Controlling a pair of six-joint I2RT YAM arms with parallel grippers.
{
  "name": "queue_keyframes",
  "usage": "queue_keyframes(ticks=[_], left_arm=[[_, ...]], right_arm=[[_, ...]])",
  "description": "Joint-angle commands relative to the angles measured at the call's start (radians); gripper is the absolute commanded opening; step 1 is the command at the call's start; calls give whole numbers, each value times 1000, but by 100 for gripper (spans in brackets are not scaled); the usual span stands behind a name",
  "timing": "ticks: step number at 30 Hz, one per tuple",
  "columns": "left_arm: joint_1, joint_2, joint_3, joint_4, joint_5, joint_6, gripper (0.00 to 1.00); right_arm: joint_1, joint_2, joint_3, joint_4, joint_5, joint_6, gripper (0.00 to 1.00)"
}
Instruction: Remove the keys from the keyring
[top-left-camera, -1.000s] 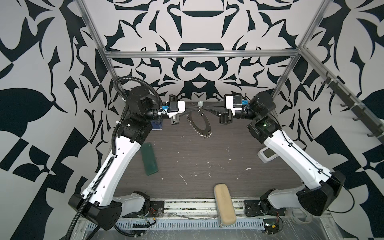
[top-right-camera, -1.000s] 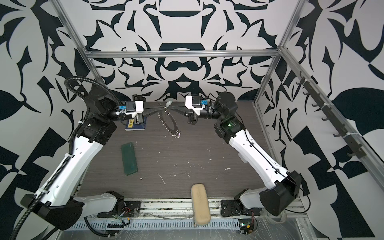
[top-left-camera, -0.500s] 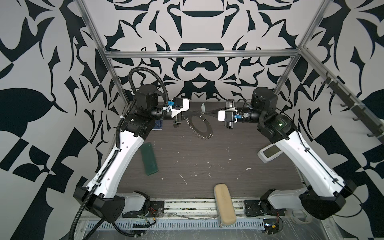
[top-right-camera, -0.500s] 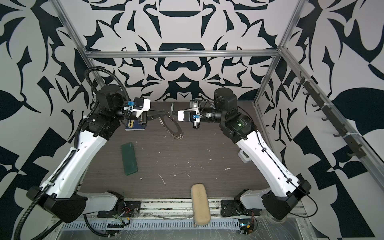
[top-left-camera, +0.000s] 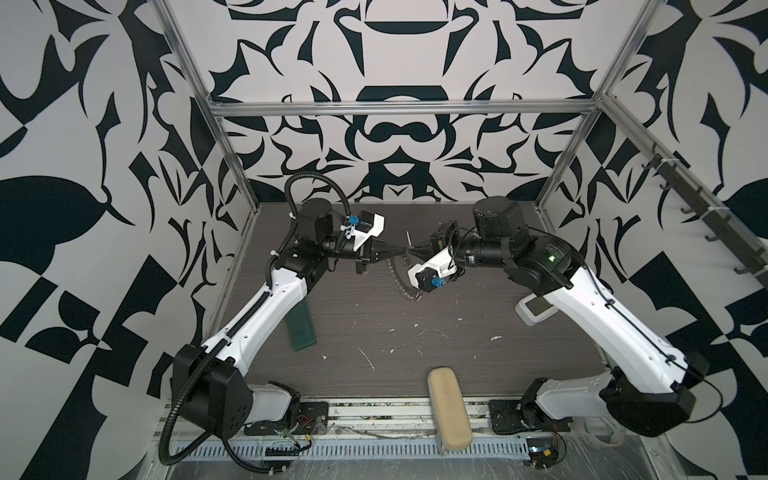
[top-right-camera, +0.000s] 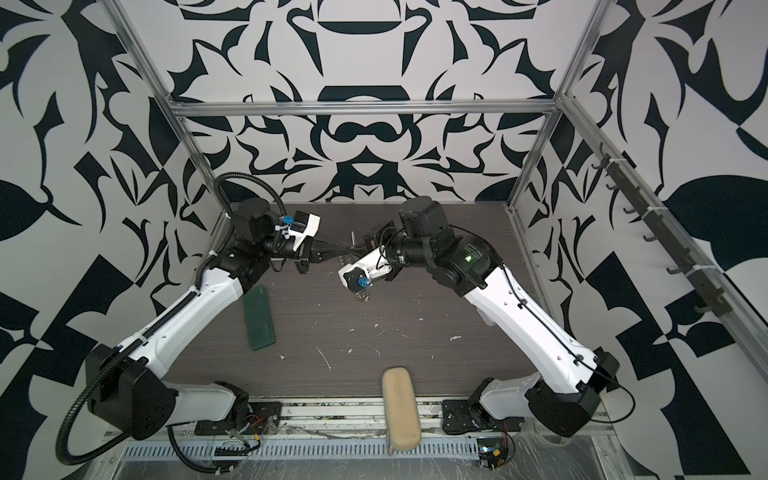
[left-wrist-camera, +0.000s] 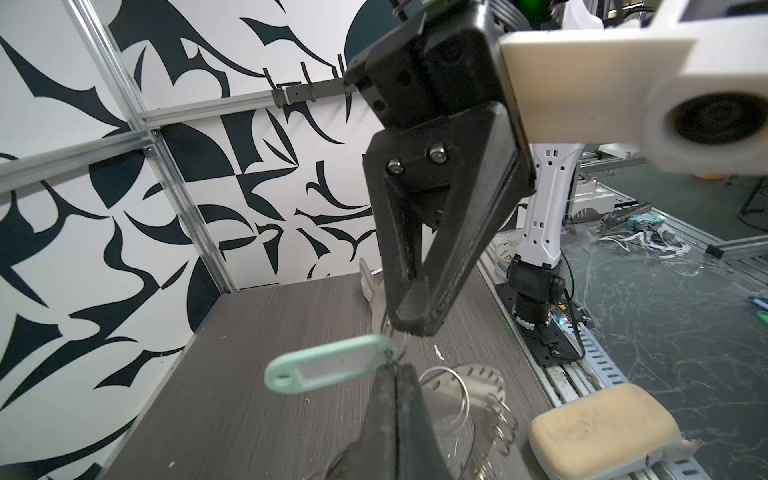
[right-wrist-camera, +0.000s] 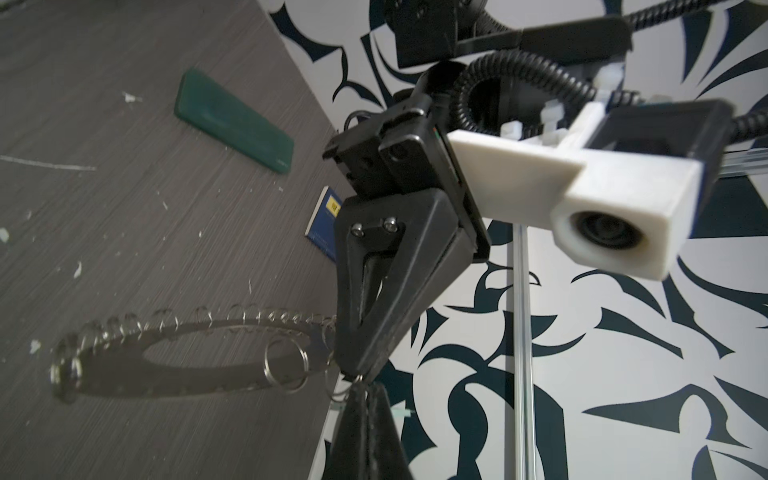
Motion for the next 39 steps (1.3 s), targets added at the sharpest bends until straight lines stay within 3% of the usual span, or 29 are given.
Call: queue_keyframes(ticks=[1,6,12,18,27,38,39], left_arm=[[-17,38,-70,264,1,-176,0],[-43,76,-129,451,-43,-246,0],[-43,151,-169,820,-58,-487,0],[-42,271,-135,1225,-83,-781,0],[-90,365,-23,1227,-122,-752,0],[-105,371,-4,1227,-184,-750,0],[-106,367,-5,1227,-185,-752,0]], right_arm=[[4,-41,-16,85,140,-154,0],[20,-61,-72,84,228,-234,0],[23,-77,-63,65,201,-162,0],[24,-72,-119,94,263,-269,0],[16,-54,-133,163,339,-410,0],[-18,-52,-171,156,365,-398,0],[-19,-55,-178,164,368,-392,3]])
